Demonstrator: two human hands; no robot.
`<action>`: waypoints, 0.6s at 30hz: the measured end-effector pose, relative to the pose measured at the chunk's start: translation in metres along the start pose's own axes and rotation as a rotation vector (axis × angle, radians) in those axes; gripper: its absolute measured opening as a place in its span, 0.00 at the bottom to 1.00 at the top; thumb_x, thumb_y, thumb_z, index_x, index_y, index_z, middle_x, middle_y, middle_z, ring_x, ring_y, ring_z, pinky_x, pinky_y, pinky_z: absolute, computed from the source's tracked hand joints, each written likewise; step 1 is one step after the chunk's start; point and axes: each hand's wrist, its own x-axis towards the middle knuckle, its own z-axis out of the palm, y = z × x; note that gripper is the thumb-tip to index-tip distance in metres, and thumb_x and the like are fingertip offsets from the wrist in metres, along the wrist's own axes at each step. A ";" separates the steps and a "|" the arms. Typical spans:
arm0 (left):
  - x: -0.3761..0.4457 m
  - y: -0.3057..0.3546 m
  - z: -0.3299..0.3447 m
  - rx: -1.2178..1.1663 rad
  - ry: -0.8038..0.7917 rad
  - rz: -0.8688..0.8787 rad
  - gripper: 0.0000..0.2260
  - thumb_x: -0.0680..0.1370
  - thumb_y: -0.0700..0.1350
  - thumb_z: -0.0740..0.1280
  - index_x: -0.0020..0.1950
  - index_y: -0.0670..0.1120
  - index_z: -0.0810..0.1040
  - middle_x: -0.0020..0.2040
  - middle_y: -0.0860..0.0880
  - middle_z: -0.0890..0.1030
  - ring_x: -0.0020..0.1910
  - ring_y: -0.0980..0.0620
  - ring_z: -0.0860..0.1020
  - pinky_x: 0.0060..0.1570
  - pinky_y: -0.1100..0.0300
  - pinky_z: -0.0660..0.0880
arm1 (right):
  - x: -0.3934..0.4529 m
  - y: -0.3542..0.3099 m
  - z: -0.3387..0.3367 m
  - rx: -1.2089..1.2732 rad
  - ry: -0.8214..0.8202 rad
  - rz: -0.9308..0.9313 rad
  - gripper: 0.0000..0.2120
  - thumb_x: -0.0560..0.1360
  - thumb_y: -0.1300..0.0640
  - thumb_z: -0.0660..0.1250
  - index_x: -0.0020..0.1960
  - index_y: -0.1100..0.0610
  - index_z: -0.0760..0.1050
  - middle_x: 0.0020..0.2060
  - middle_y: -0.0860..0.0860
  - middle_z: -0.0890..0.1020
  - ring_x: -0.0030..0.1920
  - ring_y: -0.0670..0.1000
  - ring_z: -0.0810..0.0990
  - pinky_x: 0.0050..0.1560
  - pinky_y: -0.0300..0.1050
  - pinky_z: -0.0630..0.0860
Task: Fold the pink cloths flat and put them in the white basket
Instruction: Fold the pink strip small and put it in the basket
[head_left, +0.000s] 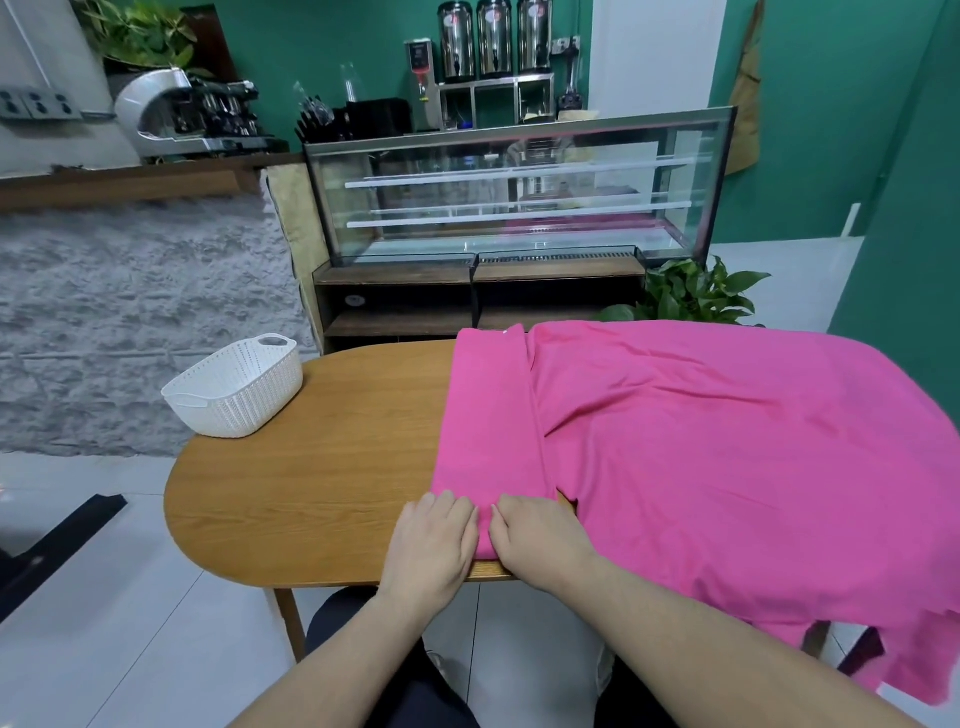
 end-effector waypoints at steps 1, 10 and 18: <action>-0.001 -0.001 -0.001 -0.028 -0.008 0.013 0.10 0.79 0.46 0.57 0.37 0.50 0.68 0.35 0.52 0.69 0.34 0.48 0.68 0.35 0.53 0.63 | 0.001 -0.001 -0.001 0.013 -0.019 0.025 0.11 0.81 0.50 0.52 0.42 0.52 0.66 0.45 0.55 0.83 0.47 0.59 0.81 0.45 0.51 0.72; 0.021 0.003 -0.010 -0.313 -0.235 -0.160 0.14 0.83 0.50 0.56 0.39 0.47 0.65 0.36 0.51 0.69 0.38 0.45 0.69 0.41 0.52 0.65 | -0.016 0.007 0.010 -0.175 0.285 -0.136 0.10 0.79 0.51 0.59 0.40 0.53 0.68 0.34 0.51 0.72 0.36 0.54 0.71 0.37 0.52 0.69; 0.016 0.001 -0.004 -0.080 -0.036 -0.035 0.15 0.82 0.52 0.53 0.37 0.50 0.68 0.34 0.51 0.73 0.35 0.46 0.74 0.34 0.51 0.69 | -0.005 0.006 0.001 -0.061 0.137 -0.077 0.12 0.78 0.51 0.57 0.37 0.53 0.66 0.29 0.52 0.76 0.30 0.56 0.76 0.32 0.48 0.68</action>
